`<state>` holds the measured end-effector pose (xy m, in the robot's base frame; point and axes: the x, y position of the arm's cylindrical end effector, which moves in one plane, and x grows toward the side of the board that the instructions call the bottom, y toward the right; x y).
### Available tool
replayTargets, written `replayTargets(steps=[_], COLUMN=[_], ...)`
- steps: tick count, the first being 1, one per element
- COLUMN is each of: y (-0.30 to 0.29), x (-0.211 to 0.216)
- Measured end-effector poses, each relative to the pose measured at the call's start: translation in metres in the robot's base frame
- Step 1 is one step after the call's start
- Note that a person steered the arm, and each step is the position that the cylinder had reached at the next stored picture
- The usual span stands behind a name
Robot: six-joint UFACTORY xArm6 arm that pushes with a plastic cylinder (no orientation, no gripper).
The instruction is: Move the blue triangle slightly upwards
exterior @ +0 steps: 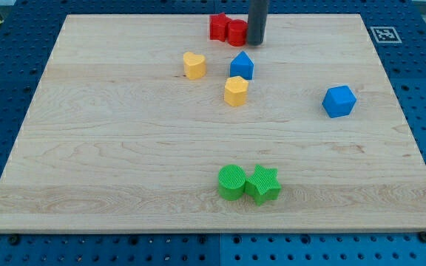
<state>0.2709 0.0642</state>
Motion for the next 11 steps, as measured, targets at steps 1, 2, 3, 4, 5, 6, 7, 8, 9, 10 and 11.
replayTargets(steps=[1, 2, 3, 4, 5, 6, 7, 8, 9, 10, 11], y=[-0.025, -0.008, 0.052, 0.077, 0.071, 0.037, 0.015, -0.004, -0.024, -0.031, -0.031], x=[0.000, 0.003, 0.033, 0.096, 0.138, 0.143, 0.129, 0.107, 0.095, 0.085, 0.067])
